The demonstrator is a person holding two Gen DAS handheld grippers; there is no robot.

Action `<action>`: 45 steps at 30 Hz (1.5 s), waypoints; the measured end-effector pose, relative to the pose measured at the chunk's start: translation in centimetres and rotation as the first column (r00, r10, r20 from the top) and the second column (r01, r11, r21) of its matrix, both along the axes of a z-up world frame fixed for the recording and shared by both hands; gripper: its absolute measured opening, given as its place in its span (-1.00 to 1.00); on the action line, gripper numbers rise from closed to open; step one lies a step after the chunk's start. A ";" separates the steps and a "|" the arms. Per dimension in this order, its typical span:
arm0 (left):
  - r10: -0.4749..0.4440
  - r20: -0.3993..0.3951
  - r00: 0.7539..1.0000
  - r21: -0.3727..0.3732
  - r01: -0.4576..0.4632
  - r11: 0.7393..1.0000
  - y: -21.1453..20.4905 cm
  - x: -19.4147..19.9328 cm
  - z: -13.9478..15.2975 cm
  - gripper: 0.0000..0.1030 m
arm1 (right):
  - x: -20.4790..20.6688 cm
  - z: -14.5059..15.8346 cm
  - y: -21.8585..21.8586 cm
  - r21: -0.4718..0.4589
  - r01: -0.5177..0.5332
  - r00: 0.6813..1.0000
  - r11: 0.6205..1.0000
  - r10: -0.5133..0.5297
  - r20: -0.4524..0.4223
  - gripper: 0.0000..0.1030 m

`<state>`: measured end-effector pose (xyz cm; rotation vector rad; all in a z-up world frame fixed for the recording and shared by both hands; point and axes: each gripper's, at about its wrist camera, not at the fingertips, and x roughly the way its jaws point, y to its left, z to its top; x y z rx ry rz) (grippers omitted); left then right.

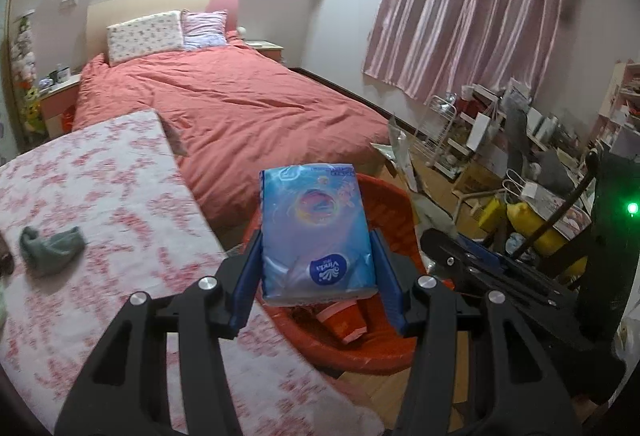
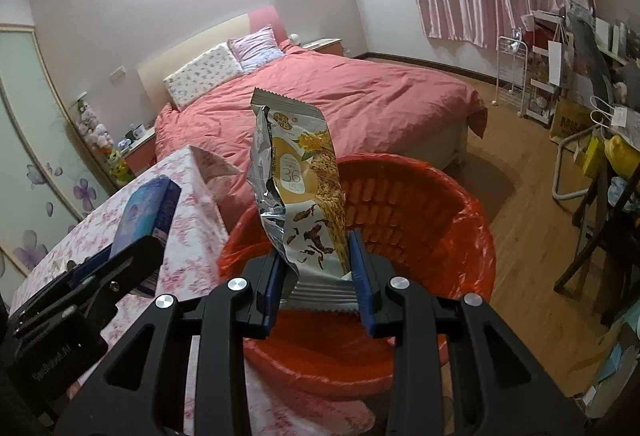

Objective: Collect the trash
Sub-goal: 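Carry the wrapper and tissue pack over the orange basket and release both, then grasp the grey-green sock with the right tool while the left tool grasps the green towel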

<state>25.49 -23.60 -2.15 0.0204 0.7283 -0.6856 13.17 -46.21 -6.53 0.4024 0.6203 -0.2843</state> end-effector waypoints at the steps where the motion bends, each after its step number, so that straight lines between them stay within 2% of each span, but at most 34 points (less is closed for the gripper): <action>1: -0.009 -0.012 1.000 0.003 0.009 1.000 -0.7 0.3 -0.5 0.01 | 0.1 -0.3 -0.6 0.009 0.010 1.000 1.000 -0.010 -0.002 -0.38; 5: -0.024 -0.031 0.999 0.019 0.025 1.000 -2.5 1.3 -1.6 0.02 | 0.3 -1.0 -2.0 0.039 0.031 1.000 0.999 -0.031 -0.005 -0.32; 8: -0.018 -0.038 0.999 0.032 0.019 0.999 -2.8 2.1 -2.4 0.12 | 0.5 -1.5 -2.4 0.046 0.044 0.999 0.998 -0.043 -0.014 -0.19; 10: -0.006 -0.039 0.999 0.042 0.007 0.999 -2.7 2.5 -2.7 0.22 | 0.5 -1.8 -2.5 0.046 0.050 0.999 0.998 -0.049 -0.022 -0.02; 12: 0.008 -0.042 0.999 0.048 -0.006 0.999 -2.3 2.8 -3.0 0.23 | 0.7 -1.9 -2.6 0.045 0.048 0.999 0.998 -0.047 -0.028 0.00; 21: 0.118 -0.034 0.992 0.094 -0.115 0.989 2.2 3.8 -3.5 0.35 | 1.2 -1.1 -1.5 0.030 0.020 0.999 0.999 -0.018 -0.044 0.00; 27: 0.211 -0.014 0.977 0.112 -0.208 0.972 6.6 4.0 -3.4 0.38 | 1.7 -0.5 0.9 0.015 -0.023 0.998 1.000 0.024 -0.052 0.00; 34: 0.328 0.017 0.945 0.119 -0.327 0.937 13.2 3.9 -2.8 0.39 | 2.7 0.1 5.0 -0.008 -0.106 0.992 0.994 0.105 -0.065 0.00; 45: 0.507 0.021 0.862 0.106 -0.506 0.856 24.6 2.6 -2.0 0.43 | 4.4 1.0 13.3 -0.034 -0.277 0.958 0.960 0.274 -0.082 0.00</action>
